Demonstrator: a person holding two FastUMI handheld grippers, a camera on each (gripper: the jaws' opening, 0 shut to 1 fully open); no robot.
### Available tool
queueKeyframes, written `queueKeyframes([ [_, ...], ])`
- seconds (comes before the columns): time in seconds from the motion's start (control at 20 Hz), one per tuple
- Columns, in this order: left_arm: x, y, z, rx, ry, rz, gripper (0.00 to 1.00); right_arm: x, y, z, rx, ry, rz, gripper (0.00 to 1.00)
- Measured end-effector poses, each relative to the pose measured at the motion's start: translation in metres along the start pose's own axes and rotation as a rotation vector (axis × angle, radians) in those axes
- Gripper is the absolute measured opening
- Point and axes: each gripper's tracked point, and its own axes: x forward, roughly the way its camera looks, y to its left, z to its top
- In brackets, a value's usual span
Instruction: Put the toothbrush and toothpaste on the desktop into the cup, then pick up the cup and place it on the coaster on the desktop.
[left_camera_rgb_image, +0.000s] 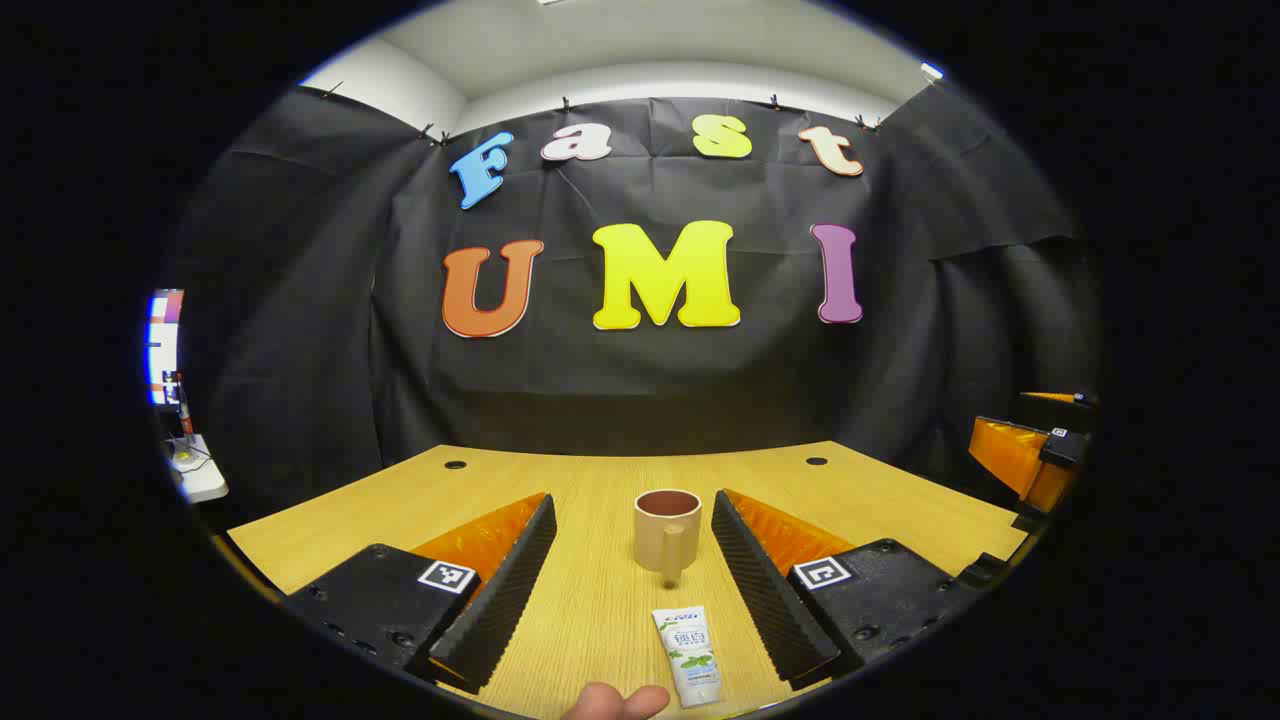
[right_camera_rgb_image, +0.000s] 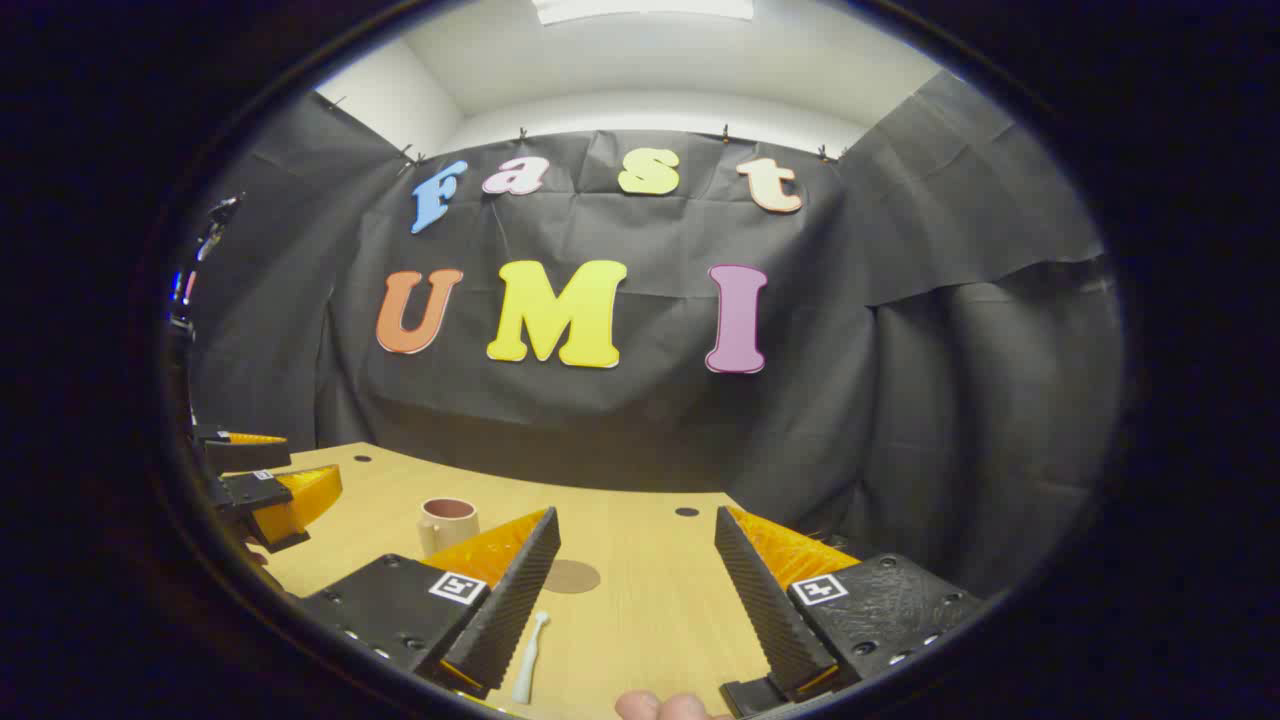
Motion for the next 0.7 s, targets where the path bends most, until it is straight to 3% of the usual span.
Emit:
queueKeyframes([
  [0.7,0.006,-0.005,-0.023,0.013,0.066,-0.004,0.99,0.008,0.002,-0.007,0.000,0.023,-0.006,0.96],
])
